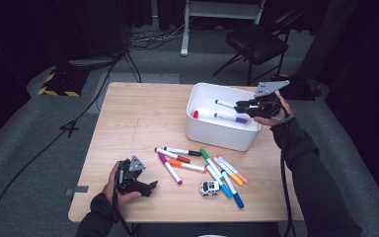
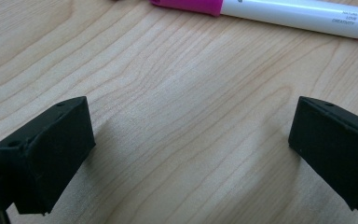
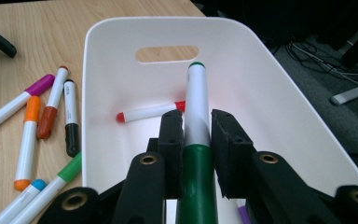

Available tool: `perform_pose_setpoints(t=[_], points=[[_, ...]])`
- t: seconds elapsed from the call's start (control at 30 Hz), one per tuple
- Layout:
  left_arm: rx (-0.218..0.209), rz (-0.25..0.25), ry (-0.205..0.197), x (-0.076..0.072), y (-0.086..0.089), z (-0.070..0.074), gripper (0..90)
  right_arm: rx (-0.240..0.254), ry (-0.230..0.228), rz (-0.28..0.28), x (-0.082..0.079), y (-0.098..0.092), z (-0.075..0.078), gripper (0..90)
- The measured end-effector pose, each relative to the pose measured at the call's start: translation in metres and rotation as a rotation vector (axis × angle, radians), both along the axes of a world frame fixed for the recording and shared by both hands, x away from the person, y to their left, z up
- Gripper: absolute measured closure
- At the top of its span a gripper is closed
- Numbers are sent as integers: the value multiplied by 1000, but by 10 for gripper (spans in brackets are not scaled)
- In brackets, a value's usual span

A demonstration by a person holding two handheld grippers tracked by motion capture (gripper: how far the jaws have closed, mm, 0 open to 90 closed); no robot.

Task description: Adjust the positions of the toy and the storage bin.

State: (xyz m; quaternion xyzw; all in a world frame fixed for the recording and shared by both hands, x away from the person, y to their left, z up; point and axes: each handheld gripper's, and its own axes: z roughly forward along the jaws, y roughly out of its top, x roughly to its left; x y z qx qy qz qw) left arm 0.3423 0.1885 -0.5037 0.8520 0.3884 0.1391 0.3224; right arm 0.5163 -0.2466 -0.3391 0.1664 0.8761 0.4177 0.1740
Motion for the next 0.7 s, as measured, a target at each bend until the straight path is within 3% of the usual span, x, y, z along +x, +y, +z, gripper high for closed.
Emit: perform_pose_setpoints(t=[0.07, 0.4, 0.7], points=[[0, -2, -2, 0, 0, 0, 3, -16, 17, 0, 2, 1, -4, 748], [1, 0, 0, 0, 0, 0, 3, -184, 63, 35, -2, 1, -16, 747], [1, -2, -2, 0, 0, 0, 3, -233, 94, 45, -7, -12, -17, 746]])
